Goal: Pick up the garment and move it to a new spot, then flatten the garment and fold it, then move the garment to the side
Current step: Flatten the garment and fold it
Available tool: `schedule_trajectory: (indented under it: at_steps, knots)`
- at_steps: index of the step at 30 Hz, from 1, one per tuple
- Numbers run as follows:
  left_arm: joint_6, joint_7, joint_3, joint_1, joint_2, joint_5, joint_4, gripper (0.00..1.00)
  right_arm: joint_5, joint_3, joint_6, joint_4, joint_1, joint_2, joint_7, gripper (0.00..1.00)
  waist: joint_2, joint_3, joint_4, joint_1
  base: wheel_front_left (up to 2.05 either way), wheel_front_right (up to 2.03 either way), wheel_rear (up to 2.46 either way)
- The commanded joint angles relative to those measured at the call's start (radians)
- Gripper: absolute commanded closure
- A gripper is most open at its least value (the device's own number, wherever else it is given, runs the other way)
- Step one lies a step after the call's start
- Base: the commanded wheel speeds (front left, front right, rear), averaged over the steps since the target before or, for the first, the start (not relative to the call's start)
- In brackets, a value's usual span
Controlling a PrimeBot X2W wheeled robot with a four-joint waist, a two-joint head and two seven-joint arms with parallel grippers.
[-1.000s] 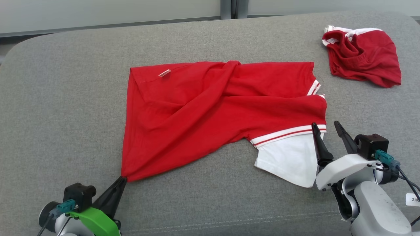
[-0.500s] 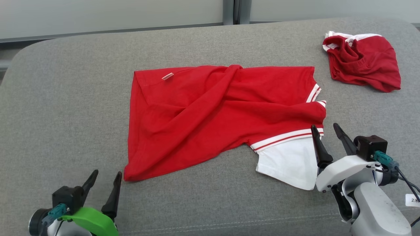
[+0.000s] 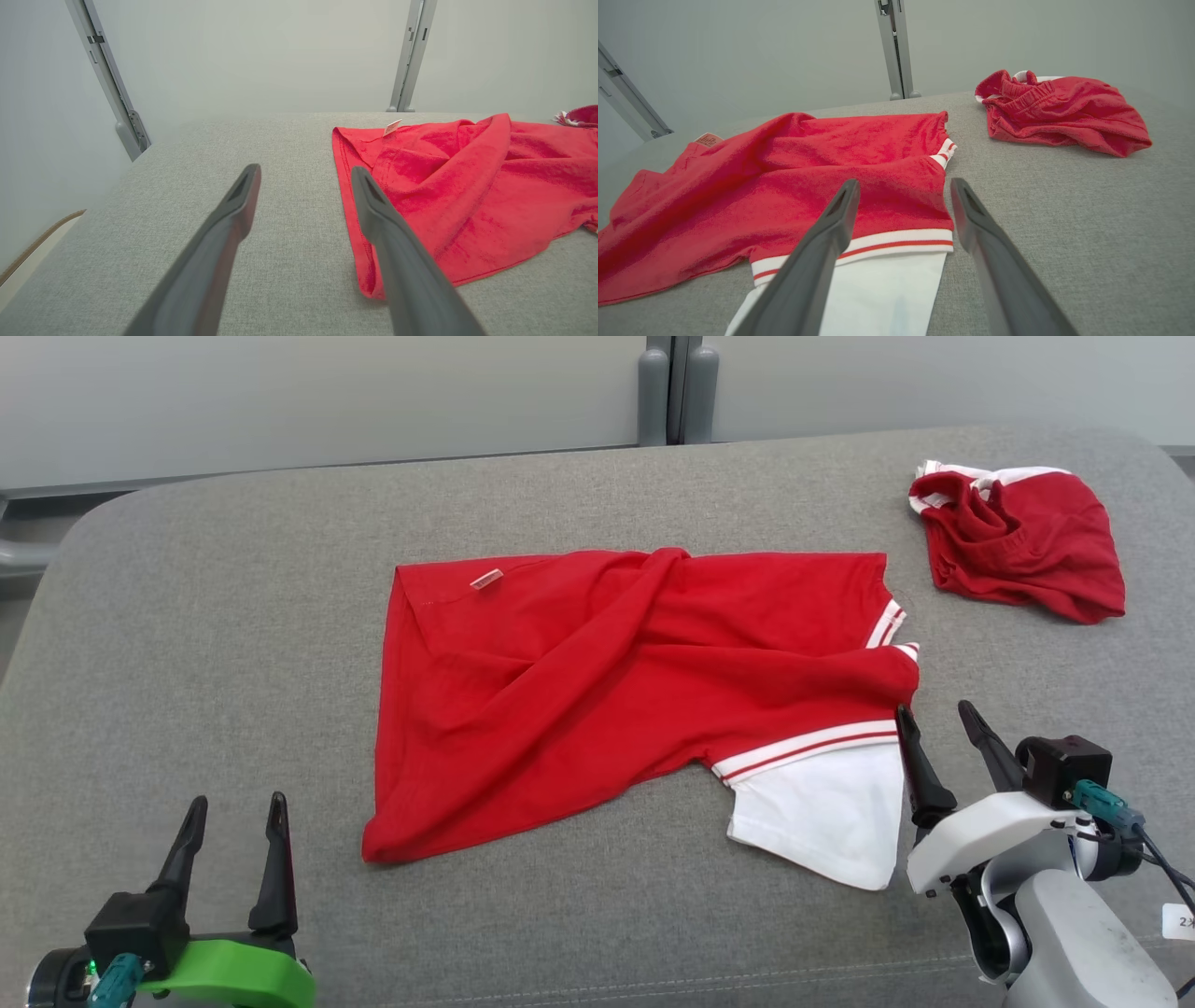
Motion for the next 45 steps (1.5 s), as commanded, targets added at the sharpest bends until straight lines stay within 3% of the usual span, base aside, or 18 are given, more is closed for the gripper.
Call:
schedule_trajectory:
  at_steps: [1, 6, 13, 18, 23, 45]
  knots:
    - [-0.002, -0.004, 0.022, 0.02, -0.013, 0.018, -0.016, 0.0, -0.004, -0.003, 0.0, -0.002, 0.018, -0.002, -0.006, 0.0, 0.0, -0.01, -0.002, 0.0, 0.0, 0.0, 0.0]
    - [-0.024, -0.004, 0.138, 0.075, -0.081, 0.098, -0.1, 0.0, -0.011, -0.024, 0.0, -0.032, 0.035, 0.004, -0.007, 0.0, 0.0, -0.035, -0.011, 0.0, 0.0, 0.0, 0.0]
    - [-0.067, -0.004, 0.206, 0.122, -0.115, 0.158, -0.124, 0.0, -0.031, -0.066, 0.0, -0.08, 0.088, 0.001, -0.007, 0.0, 0.0, -0.069, -0.013, 0.0, 0.0, 0.0, 0.0]
    - [-0.103, -0.004, 0.176, 0.144, -0.07, 0.204, -0.096, 0.0, -0.038, -0.085, 0.0, -0.107, 0.125, -0.005, -0.007, 0.0, 0.0, -0.083, -0.013, 0.0, 0.0, 0.0, 0.0]
    - [-0.102, -0.004, 0.197, 0.134, -0.04, 0.213, -0.112, 0.0, -0.04, -0.075, 0.0, -0.115, 0.138, -0.003, -0.007, 0.0, 0.0, -0.097, -0.018, 0.0, 0.0, 0.0, 0.0]
    - [-0.094, -0.004, 0.21, 0.132, -0.061, 0.198, -0.101, 0.0, -0.044, -0.039, 0.0, -0.157, 0.139, -0.004, 0.049, 0.0, 0.0, -0.1, -0.024, 0.0, 0.0, 0.0, 0.0]
